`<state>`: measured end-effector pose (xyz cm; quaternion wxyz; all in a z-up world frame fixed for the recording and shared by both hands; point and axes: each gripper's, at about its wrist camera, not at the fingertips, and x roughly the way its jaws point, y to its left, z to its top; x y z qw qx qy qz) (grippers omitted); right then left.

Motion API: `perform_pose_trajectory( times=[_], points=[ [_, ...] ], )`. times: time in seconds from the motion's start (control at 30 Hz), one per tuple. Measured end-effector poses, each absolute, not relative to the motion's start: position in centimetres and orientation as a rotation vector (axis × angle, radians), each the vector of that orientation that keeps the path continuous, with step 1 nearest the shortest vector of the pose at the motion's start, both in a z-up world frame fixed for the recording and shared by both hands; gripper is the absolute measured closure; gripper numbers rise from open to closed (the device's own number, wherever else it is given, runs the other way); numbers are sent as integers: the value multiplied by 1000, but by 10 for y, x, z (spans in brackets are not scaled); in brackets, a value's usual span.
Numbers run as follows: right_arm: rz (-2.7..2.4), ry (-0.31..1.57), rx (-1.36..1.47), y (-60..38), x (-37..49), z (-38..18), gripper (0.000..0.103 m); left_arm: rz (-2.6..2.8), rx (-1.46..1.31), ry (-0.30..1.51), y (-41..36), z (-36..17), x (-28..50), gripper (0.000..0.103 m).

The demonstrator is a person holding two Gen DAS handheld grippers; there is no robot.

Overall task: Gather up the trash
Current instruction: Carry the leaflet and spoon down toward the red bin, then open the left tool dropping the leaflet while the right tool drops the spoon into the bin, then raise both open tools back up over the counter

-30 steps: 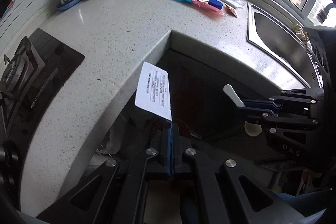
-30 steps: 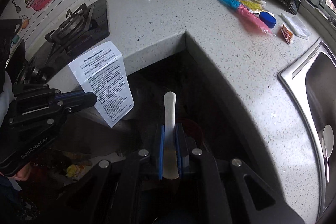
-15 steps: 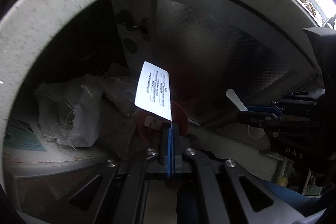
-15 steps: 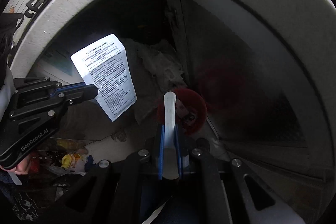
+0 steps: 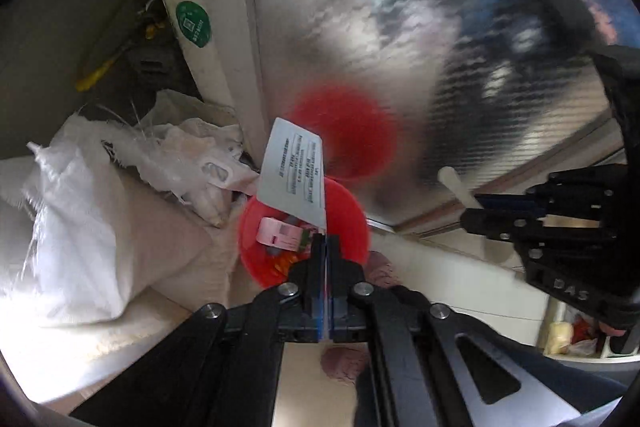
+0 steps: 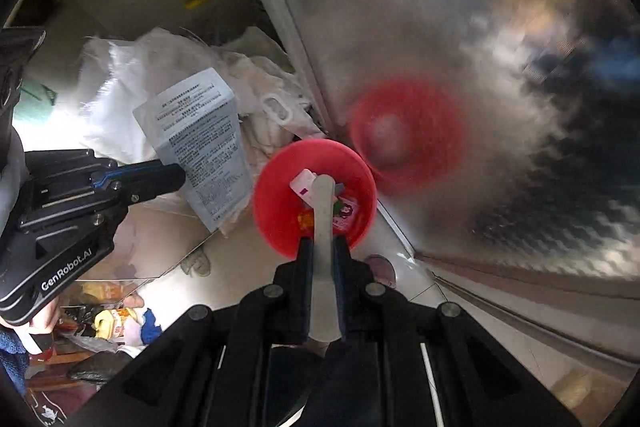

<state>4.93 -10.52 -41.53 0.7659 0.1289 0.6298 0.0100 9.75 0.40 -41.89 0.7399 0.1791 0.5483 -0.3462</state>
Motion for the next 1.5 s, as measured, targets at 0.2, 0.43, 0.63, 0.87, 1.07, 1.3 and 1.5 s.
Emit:
perform_pose_trajectory(
  times=[0.2, 0.43, 0.63, 0.87, 1.07, 1.3, 1.5],
  points=[
    [19, 1376, 263, -106, 54, -424, 94, -736, 437, 1180, 3, -422, 102, 102],
    [79, 1361, 225, -92, 50, -417, 94, -683, 381, 1191, 21, -419, 109, 69],
    [164, 1364, 191, -81, 61, -432, 94, -626, 335, 1203, 38, -430, 116, 22],
    [207, 1356, 108, -69, 73, -438, 94, -536, 327, 1222, 54, -444, 117, 22],
    [249, 1335, 54, -58, 73, -438, 37, -493, 322, 1209, 64, -443, 109, 22],
    [231, 1346, 19, -51, 62, -418, 33, -444, 294, 1228, 77, -412, 91, 22],
    [221, 1321, 10, -46, 46, -361, 26, -420, 246, 1222, 90, -352, 68, 21]
  ],
)
